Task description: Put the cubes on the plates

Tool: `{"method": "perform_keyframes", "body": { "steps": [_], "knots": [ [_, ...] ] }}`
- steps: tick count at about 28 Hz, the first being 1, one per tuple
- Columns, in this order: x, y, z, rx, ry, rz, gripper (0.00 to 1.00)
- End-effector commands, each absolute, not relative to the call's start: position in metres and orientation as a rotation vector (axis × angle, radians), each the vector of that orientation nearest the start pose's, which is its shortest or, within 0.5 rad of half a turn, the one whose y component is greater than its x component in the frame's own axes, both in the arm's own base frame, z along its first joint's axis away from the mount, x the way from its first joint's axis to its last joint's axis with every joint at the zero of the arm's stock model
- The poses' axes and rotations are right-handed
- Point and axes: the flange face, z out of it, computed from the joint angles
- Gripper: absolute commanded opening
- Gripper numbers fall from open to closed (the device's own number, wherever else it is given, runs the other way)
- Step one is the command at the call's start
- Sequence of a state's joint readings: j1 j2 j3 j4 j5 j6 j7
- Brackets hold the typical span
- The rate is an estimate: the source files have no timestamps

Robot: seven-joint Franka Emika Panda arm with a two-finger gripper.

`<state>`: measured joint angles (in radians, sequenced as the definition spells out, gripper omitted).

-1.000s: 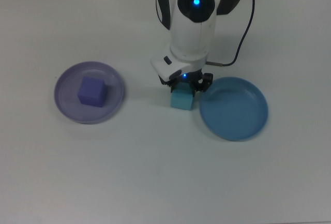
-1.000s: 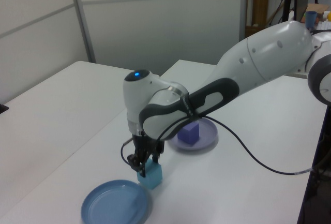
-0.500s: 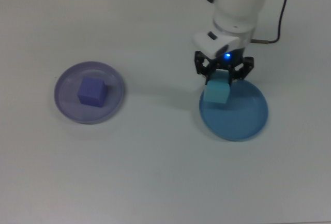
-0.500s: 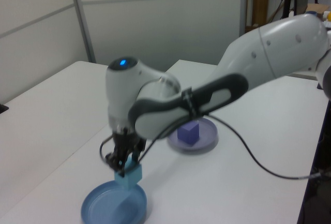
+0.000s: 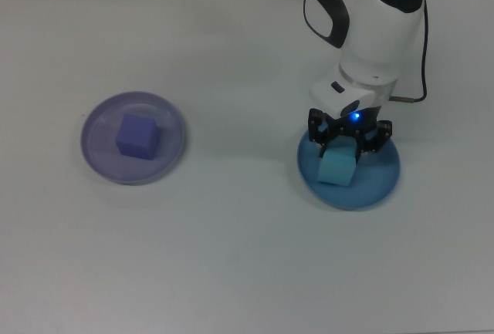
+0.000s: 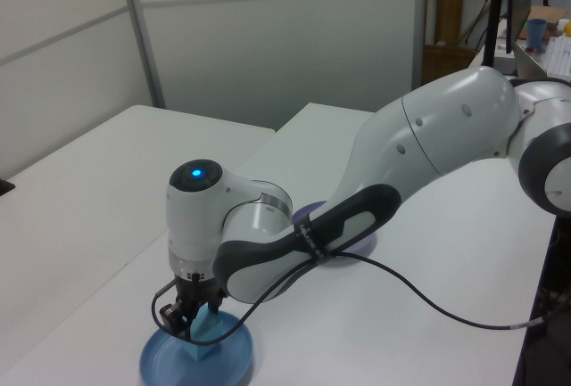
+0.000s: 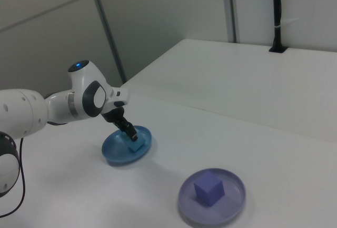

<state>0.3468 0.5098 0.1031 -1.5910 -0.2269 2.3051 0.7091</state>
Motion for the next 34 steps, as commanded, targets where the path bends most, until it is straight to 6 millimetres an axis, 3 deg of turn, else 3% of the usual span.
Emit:
{"method": "perform_keyframes", "body": {
  "steps": [1, 8, 9, 12, 17, 18, 22, 23, 24, 29, 34],
  "knots": [
    [0.646, 0.295, 0.382, -3.095, 0.239, -0.447, 1.0],
    [0.637, 0.288, 0.427, -3.089, 0.279, -0.444, 1.0],
    [0.635, 0.283, 0.446, -3.082, 0.294, -0.449, 1.0],
    [0.629, 0.271, 0.47, -3.107, 0.28, -0.414, 1.0],
    [0.614, 0.23, 0.52, -3.146, 0.167, -0.314, 1.0],
    [0.609, 0.212, 0.535, -3.147, 0.129, -0.277, 1.0],
    [0.596, 0.173, 0.571, -3.146, 0.085, -0.234, 1.0],
    [0.589, 0.149, 0.586, -3.154, 0.101, -0.222, 1.0],
    [0.586, 0.139, 0.592, -3.158, 0.11, -0.217, 1.0],
    [0.576, 0.08, 0.606, -3.19, 0.078, -0.14, 1.0],
    [0.571, 0.045, 0.607, -3.208, 0.001, -0.06, 1.0]
  ]
}}
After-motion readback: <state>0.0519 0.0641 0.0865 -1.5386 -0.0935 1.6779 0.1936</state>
